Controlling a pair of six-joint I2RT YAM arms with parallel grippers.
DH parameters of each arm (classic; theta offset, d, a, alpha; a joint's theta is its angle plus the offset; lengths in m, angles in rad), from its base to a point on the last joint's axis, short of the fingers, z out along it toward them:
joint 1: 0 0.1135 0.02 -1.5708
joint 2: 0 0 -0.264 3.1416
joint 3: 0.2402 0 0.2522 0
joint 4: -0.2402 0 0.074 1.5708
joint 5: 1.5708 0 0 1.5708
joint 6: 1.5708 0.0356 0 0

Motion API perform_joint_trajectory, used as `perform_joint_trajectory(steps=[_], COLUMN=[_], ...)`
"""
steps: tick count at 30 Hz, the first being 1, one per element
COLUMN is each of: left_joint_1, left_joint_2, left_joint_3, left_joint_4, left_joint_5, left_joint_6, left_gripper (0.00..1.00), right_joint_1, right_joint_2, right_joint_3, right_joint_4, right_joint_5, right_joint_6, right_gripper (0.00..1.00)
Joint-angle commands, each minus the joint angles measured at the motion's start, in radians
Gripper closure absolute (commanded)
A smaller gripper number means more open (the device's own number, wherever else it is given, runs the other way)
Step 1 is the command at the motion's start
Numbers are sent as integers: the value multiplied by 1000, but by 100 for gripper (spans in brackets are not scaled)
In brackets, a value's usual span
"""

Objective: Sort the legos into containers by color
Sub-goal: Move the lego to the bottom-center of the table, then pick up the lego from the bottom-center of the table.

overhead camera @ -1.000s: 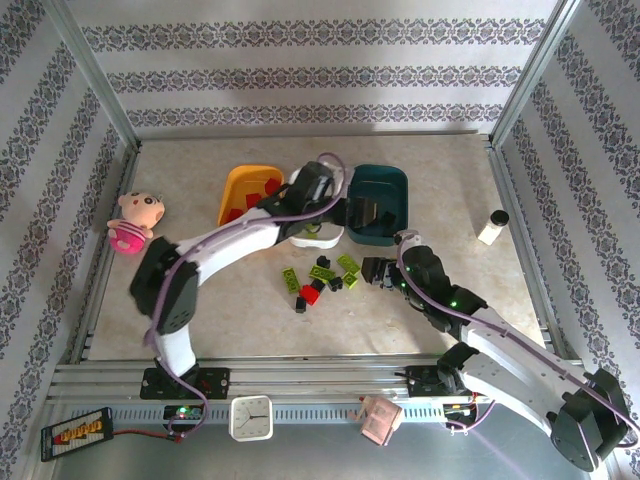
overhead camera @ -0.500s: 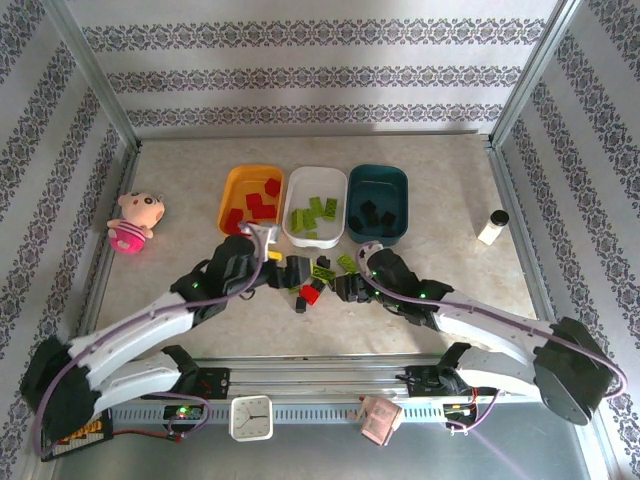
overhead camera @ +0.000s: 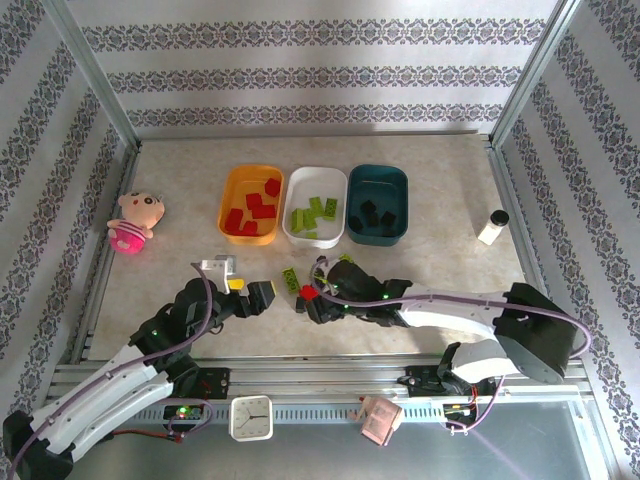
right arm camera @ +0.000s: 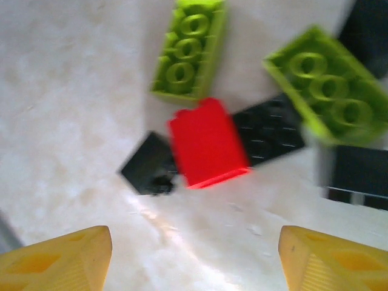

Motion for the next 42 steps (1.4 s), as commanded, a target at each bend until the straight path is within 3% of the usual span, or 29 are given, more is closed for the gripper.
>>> perform_joint_trajectory(steps=[1,16,24,26,33,42], left_joint_1=[6,7,7,7,7,8], left_joint_2=[-25,-84,-129,-133,-134,-153], left_joint_3=[-1,5,5,5,25,28], left_joint_4=[-75,-156,-201,-202,-222,-241], left_joint_5=[-45,-79,-100,-102,-118,-134], left_joint_6=[-16,-6,2,2,10,8], left_gripper=[0,0,0,0,0,0], right_joint_1=[47,72,111,134,147,149], right_joint_2=[66,321,343,333,230,381], right_joint_3=[78,306,324,331,286,316], right_joint_4=[-2,-125,-144,-160,-150,-141], right_joint_5=[-31,14,-223,-202,45,46], right_joint_6=[-52,-148,-174,-185,-179,-158], right_gripper=[27,30,33,32,28,28])
